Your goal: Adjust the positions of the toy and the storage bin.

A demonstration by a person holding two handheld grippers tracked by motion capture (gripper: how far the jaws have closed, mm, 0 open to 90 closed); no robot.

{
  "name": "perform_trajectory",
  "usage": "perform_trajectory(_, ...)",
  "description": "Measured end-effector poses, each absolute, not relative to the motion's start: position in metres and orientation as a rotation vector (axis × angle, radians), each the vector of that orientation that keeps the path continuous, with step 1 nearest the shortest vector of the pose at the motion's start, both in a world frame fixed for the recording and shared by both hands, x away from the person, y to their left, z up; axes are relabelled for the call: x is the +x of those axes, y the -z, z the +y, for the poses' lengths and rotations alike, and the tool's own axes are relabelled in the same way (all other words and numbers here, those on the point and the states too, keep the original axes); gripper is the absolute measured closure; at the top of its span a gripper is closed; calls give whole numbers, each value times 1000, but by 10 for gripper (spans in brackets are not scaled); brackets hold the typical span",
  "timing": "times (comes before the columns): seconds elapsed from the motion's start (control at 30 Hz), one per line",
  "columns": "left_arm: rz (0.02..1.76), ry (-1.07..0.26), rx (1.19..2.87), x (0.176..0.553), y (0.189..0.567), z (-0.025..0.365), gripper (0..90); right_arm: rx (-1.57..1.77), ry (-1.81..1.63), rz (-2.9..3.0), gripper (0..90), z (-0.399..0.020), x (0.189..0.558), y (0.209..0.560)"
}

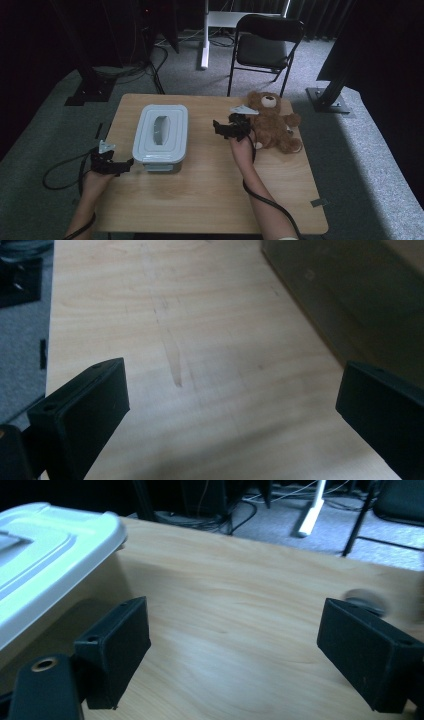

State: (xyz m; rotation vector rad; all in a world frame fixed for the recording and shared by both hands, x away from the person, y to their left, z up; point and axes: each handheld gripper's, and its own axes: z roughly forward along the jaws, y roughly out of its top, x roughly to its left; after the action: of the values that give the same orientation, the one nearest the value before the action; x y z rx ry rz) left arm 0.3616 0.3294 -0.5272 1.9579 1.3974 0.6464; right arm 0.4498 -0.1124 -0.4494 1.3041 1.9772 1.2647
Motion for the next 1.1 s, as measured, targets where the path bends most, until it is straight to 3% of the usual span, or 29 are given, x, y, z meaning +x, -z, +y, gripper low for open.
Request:
perform_trajectory(0.6,1325,-599,1960,401,531,322,14,1405,-1200,2180,129,-52,486,520)
perform_trajectory(1.1,1261,-579,1993,407,526,299,14,1341,-1200,2256,127,-40,494,521)
